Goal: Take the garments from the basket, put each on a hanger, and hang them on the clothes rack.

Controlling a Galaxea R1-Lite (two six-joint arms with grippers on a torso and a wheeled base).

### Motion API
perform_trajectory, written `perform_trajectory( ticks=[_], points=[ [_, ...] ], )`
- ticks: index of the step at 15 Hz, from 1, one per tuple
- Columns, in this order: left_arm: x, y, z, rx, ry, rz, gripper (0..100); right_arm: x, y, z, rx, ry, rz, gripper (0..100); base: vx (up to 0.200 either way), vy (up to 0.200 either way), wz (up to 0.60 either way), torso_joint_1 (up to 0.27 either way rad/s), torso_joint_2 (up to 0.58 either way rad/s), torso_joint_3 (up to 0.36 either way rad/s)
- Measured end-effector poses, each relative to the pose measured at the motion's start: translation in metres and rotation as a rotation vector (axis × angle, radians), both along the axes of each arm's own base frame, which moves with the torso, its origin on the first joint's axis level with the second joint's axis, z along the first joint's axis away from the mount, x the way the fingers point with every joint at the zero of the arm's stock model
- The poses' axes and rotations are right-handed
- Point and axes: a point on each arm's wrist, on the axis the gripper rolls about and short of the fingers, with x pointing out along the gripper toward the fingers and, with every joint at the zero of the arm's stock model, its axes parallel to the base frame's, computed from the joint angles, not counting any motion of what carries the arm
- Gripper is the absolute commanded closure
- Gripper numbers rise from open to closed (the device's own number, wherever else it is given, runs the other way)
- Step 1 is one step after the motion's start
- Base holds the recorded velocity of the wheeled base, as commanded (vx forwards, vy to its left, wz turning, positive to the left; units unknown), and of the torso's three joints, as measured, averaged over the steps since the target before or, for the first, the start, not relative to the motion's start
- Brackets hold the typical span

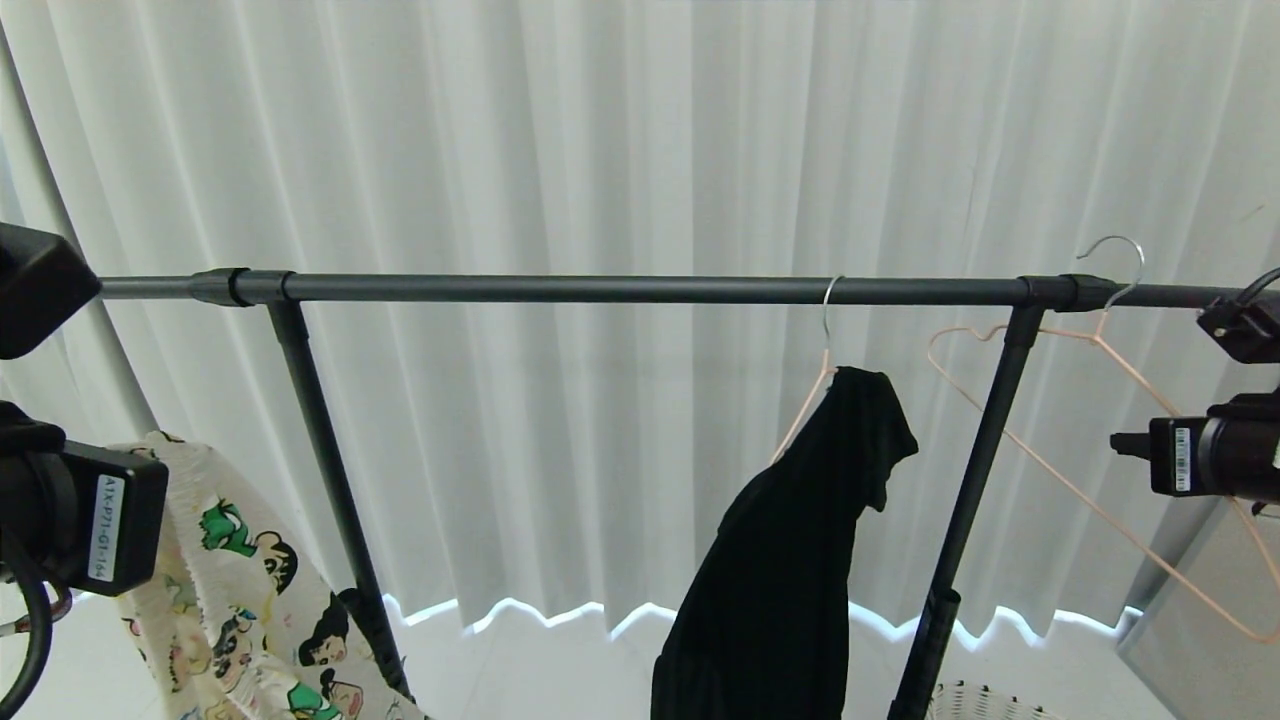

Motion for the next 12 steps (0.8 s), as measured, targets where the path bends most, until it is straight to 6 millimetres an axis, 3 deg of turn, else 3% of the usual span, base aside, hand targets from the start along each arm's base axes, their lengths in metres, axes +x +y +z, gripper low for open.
perform_trajectory(
  ticks=[7,12],
  points=[
    [-0.002,0.001,0.002,-0.014,-0.032,-0.001,100,-0.041,-0.005,0.010,-0.031,-0.070,-0.033,100,0.000,0.000,0.00,0.000,0.00,0.000],
    [0.000,0.000,0.000,-0.014,-0.031,-0.001,100,-0.055,-0.006,0.015,-0.032,-0.084,-0.034,100,-0.200,0.000,0.00,0.001,0.00,-0.001]
  ],
)
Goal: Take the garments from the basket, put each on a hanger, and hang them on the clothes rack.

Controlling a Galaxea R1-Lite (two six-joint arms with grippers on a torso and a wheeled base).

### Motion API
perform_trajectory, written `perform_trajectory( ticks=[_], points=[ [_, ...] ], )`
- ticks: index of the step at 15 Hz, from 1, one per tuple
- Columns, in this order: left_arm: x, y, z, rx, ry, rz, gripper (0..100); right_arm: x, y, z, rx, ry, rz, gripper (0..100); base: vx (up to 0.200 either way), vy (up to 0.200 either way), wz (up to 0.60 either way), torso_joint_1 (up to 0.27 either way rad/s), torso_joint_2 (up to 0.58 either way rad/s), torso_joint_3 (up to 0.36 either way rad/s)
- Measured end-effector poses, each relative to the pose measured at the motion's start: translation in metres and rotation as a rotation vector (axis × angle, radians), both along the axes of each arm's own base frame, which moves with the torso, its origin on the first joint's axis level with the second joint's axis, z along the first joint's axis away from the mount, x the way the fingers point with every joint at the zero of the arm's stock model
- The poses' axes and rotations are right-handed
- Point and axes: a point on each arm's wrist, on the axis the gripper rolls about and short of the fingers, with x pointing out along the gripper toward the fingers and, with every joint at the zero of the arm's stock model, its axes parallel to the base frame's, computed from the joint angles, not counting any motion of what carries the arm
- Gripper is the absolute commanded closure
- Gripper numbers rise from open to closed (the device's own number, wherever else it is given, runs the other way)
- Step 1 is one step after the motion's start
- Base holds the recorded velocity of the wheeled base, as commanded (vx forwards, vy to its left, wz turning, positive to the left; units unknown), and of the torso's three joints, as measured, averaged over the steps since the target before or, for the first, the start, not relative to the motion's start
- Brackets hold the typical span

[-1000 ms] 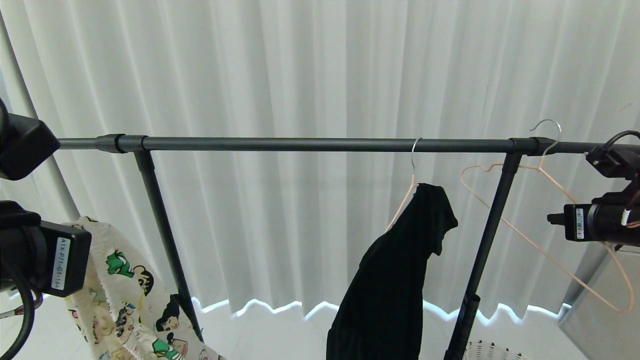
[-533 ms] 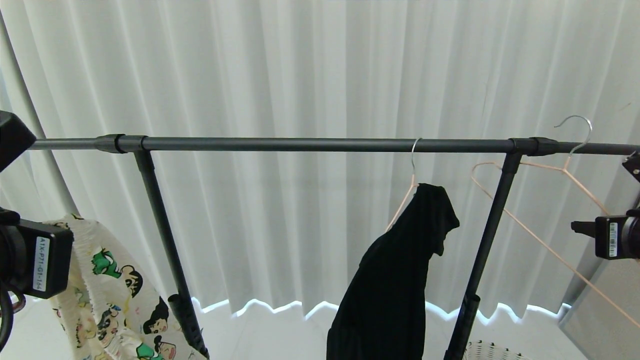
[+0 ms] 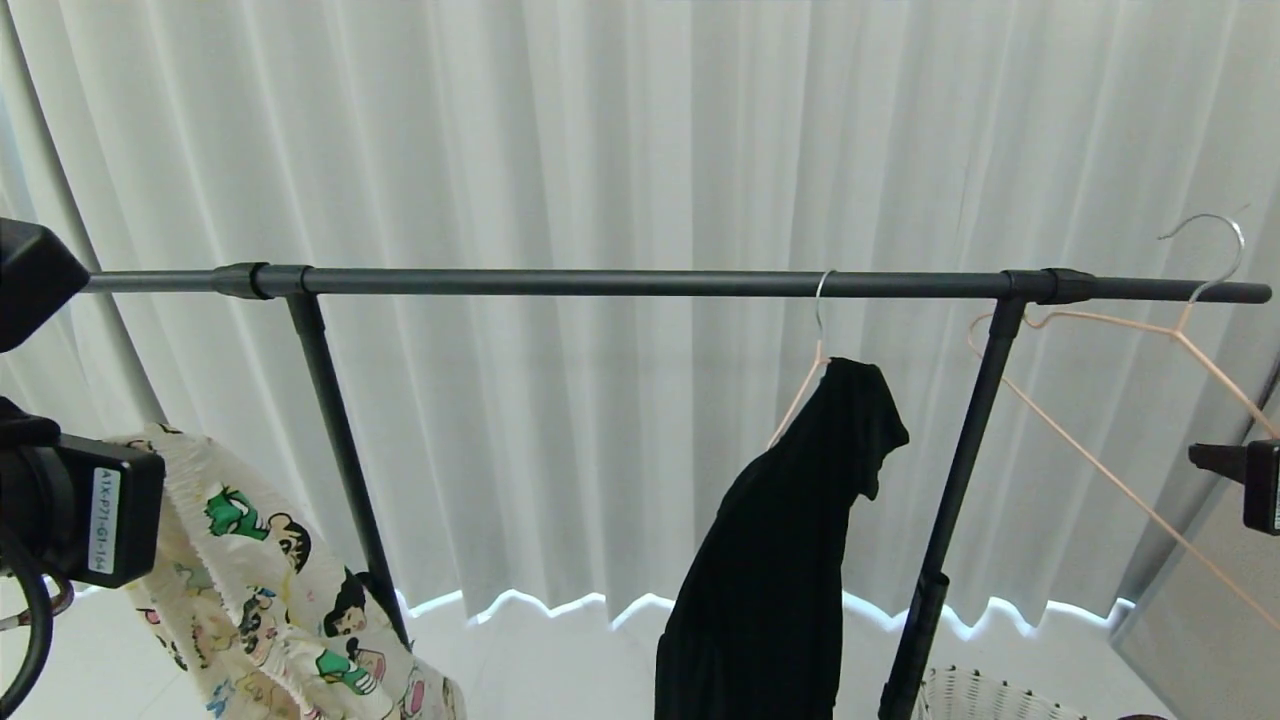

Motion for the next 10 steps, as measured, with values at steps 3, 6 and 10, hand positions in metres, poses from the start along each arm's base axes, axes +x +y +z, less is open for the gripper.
perform_trajectory(
  ticks=[3,6,10],
  points=[
    [0.0000,0.0000,-0.0005,0.000,0.002,0.000,100,-0.0048,-0.0003,0.0026,0.001,-0.014,0.000,100,-0.200,0.000,0.00,-0.001,0.00,0.006],
    [0.0008,-0.0004,-0.0033,0.006,0.012,0.000,100,-0.0066,0.0002,0.0024,0.000,-0.008,0.004,100,-0.200,0.000,0.00,-0.001,0.00,0.004],
    [0.0034,-0.0017,-0.0052,0.011,0.023,0.000,100,-0.0074,0.0039,0.0006,0.000,0.001,0.031,100,-0.200,0.000,0.00,0.007,0.00,0.000]
  ],
)
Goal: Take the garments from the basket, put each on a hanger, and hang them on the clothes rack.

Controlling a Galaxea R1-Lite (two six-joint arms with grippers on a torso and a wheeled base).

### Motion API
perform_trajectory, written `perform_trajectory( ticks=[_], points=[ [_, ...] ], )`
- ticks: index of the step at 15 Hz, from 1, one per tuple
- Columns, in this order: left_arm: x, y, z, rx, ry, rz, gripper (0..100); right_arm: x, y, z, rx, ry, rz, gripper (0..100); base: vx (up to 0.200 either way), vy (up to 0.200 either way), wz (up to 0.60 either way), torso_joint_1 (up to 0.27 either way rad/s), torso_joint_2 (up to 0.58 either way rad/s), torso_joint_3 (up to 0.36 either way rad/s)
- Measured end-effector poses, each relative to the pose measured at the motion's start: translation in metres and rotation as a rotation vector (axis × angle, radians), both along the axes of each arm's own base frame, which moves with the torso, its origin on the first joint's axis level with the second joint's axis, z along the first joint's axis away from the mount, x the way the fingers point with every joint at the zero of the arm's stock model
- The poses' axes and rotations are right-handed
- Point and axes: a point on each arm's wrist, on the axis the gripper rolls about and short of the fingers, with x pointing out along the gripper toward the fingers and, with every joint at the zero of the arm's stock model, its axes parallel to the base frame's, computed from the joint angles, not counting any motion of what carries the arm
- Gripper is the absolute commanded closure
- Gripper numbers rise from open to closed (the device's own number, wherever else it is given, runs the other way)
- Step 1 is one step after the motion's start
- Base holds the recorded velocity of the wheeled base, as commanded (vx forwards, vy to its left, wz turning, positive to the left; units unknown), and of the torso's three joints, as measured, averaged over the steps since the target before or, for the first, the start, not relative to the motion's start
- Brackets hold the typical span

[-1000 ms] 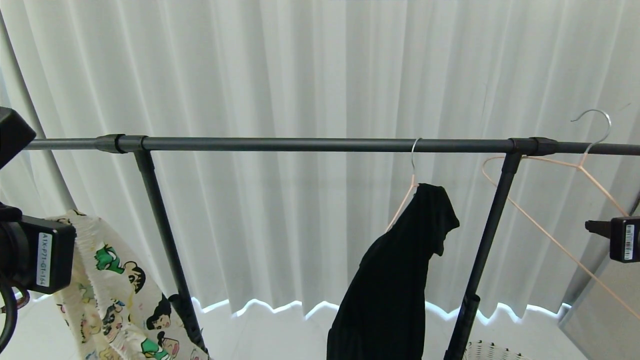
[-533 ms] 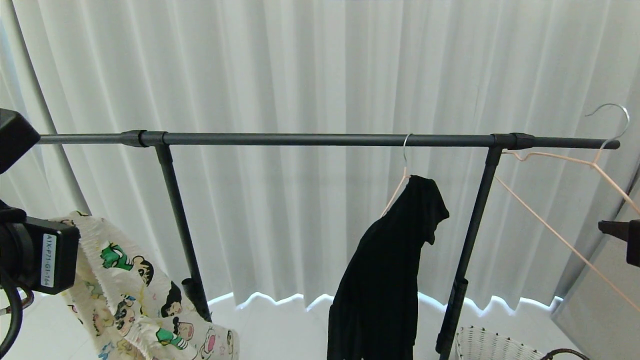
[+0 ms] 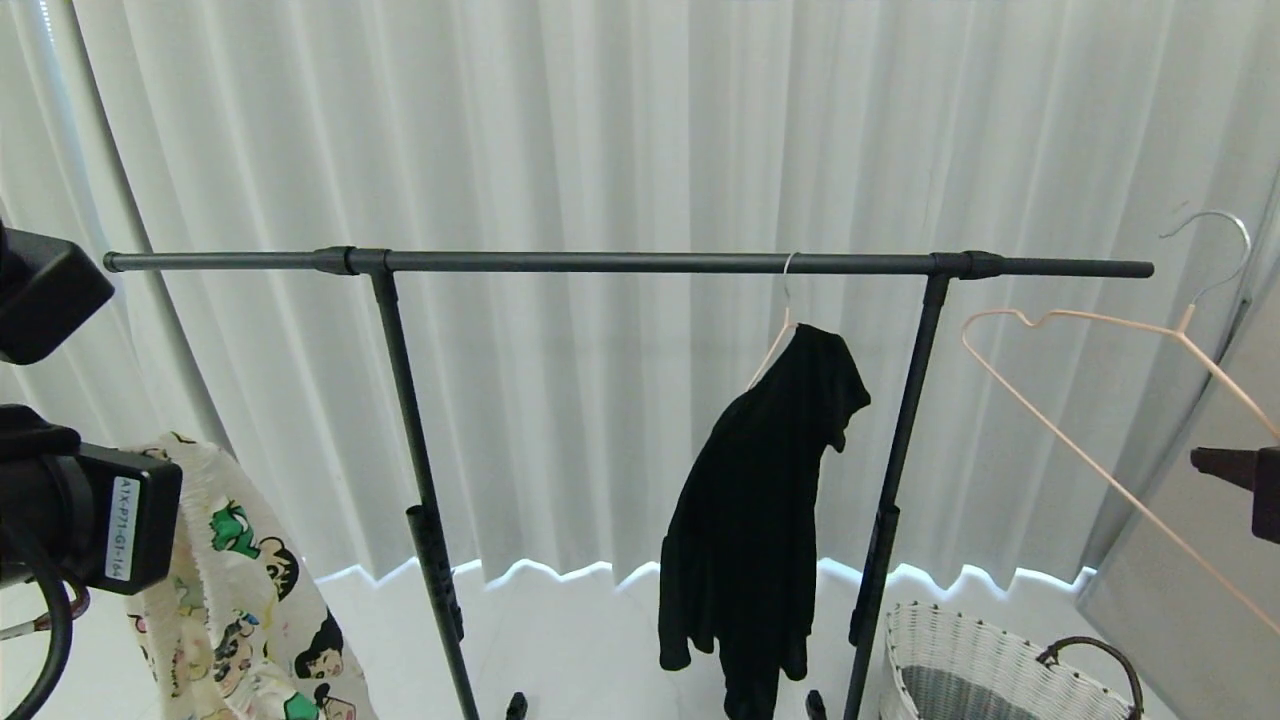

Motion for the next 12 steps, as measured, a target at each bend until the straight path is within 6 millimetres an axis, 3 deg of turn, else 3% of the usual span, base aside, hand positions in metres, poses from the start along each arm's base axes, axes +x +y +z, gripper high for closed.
perform_trajectory(
  ticks=[3,6,9,12],
  points=[
    [0.001,-0.001,-0.001,0.003,0.005,-0.001,100,-0.004,0.009,-0.004,-0.001,0.019,0.064,100,-0.200,0.000,0.00,0.001,0.00,0.001],
    [0.001,-0.001,-0.005,0.009,0.019,-0.006,100,-0.015,0.028,-0.010,-0.001,0.047,0.216,100,0.000,0.000,0.00,0.000,0.00,0.000],
    [0.002,-0.005,-0.009,0.018,0.036,-0.031,100,-0.034,0.056,-0.014,0.019,0.086,0.474,100,0.000,0.000,0.00,0.000,0.00,0.000],
    [0.017,-0.015,-0.008,0.021,0.056,-0.035,100,-0.058,0.086,-0.014,0.091,0.138,0.734,100,0.000,0.000,0.00,0.000,0.00,0.000]
  ],
)
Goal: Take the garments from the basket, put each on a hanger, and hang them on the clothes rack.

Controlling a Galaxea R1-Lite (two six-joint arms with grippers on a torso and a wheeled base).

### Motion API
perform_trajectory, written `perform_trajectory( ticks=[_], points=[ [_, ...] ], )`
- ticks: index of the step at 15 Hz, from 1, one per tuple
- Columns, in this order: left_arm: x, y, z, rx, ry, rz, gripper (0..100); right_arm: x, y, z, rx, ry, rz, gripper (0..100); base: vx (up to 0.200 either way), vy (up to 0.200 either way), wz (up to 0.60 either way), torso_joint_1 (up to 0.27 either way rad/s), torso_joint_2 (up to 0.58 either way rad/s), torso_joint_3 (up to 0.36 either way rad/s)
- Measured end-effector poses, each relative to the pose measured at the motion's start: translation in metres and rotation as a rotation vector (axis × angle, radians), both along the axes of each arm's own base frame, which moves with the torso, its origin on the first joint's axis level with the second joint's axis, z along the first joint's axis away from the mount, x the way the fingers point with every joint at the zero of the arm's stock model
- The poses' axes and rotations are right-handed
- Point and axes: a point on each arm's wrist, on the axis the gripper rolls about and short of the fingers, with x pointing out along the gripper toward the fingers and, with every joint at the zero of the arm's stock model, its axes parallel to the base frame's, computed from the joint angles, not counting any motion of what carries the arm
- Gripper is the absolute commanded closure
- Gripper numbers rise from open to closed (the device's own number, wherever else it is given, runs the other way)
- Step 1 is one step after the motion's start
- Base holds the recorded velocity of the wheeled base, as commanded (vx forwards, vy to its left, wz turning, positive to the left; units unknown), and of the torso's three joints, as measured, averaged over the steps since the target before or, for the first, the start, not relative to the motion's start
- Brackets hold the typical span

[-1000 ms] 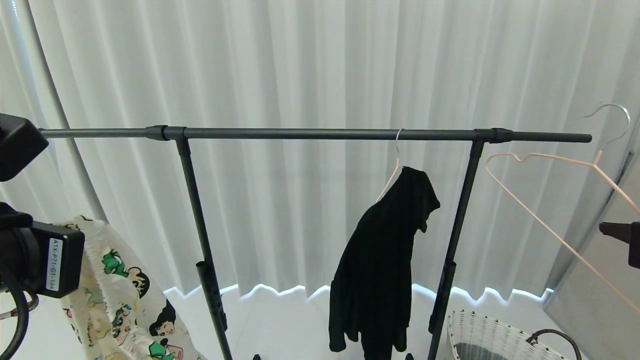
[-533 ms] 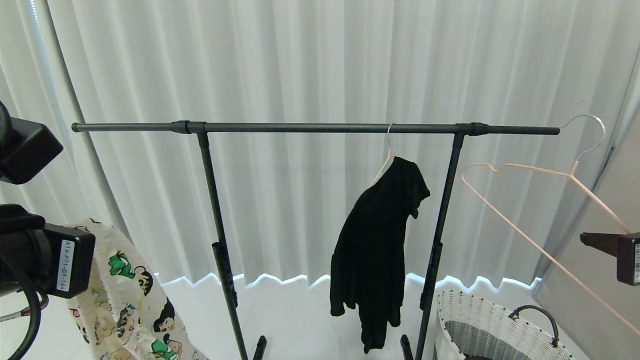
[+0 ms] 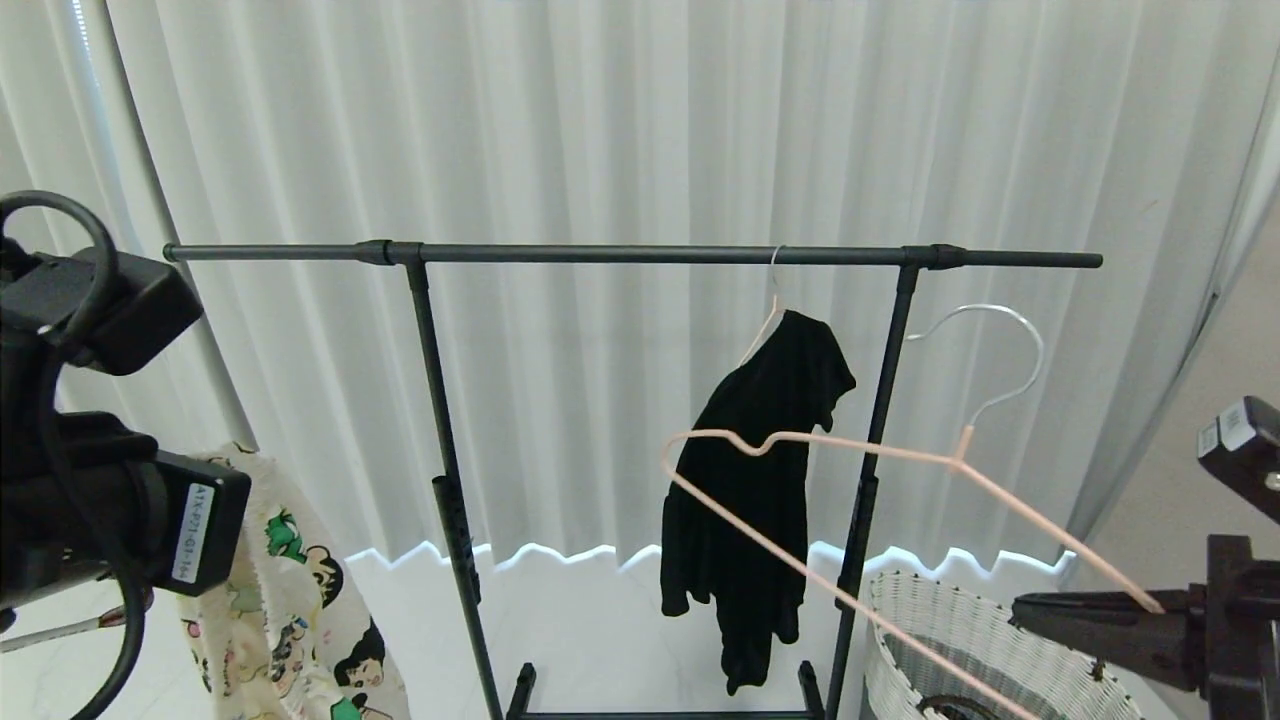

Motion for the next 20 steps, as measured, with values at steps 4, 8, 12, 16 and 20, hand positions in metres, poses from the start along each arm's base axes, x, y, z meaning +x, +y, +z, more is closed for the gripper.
perform_trajectory(
  ticks=[4,8,12,16,20],
  points=[
    [0.040,-0.023,0.007,-0.114,0.006,0.123,100,-0.018,0.042,0.005,0.136,0.049,0.212,100,0.000,0.000,0.00,0.000,0.00,0.000],
    [0.072,-0.046,0.004,-0.130,0.009,0.191,100,-0.013,0.078,0.000,0.172,0.053,0.270,100,0.000,0.000,0.00,0.000,0.00,0.000],
    [0.086,-0.055,-0.006,-0.075,0.012,0.248,100,-0.004,0.089,-0.007,0.138,0.071,0.248,100,0.000,0.000,0.00,0.000,0.00,0.000],
    [0.096,-0.055,-0.013,-0.037,0.009,0.301,100,-0.001,0.090,-0.006,0.140,0.071,0.238,100,0.000,0.000,0.00,0.000,0.00,0.000],
    [0.099,-0.060,-0.014,-0.030,0.009,0.296,100,0.000,0.091,-0.005,0.142,0.066,0.237,100,0.000,0.000,0.00,0.000,0.00,0.000]
  ],
)
